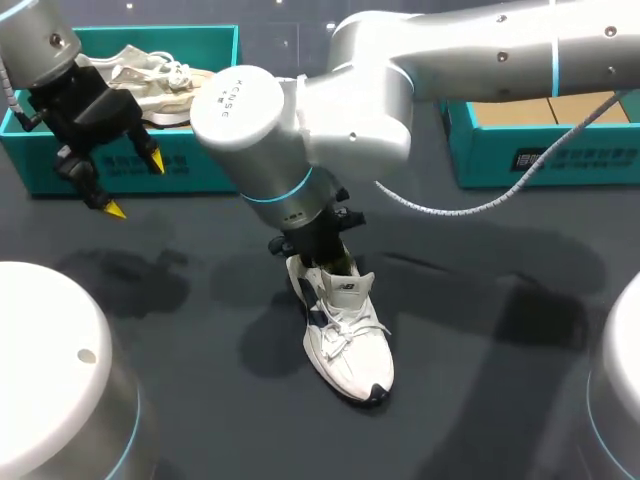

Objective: Take the shoe out of the shoebox, open the shoe tongue, remove and reinsert the insole, then place the shoe into the shoebox

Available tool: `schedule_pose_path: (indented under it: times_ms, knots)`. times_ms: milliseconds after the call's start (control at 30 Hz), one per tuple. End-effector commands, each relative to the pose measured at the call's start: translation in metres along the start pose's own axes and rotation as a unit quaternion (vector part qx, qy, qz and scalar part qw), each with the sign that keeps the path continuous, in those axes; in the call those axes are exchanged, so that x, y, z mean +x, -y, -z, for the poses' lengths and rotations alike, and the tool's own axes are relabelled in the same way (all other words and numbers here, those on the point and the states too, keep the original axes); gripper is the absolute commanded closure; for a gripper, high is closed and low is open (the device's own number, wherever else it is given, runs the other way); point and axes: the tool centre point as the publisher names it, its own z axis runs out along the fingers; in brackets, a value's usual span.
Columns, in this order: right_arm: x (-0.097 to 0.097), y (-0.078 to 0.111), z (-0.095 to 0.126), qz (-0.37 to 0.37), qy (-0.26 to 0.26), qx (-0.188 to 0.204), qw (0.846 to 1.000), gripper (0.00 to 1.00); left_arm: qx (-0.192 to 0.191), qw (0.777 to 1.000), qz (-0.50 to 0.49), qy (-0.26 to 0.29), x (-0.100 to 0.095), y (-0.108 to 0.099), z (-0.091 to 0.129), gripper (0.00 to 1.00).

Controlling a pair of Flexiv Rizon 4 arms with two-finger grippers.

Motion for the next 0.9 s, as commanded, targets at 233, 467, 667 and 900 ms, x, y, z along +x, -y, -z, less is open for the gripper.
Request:
schedule_pose_path:
  times_ms: [233,467,667,900]
  knots:
    - [0.007,0.004,-0.017,-0.002,-0.026,0.021,0.999,1.00,-0.001,1.000,0.000,0.000,0.001,0.000,0.000,0.00]
    - [0.011,0.001,0.019,0.006,-0.015,-0.014,1.000,1.00,-0.001,1.000,0.000,0.000,0.001,0.000,0.000,0.00]
    - [0.013,-0.013,0.019,0.028,-0.025,-0.021,0.999,1.00,-0.001,1.000,0.000,0.000,0.001,0.000,0.000,0.00]
    - [0.013,-0.013,-0.019,0.026,-0.070,0.002,0.997,1.00,-0.001,1.000,0.000,0.000,0.001,0.000,0.000,0.00]
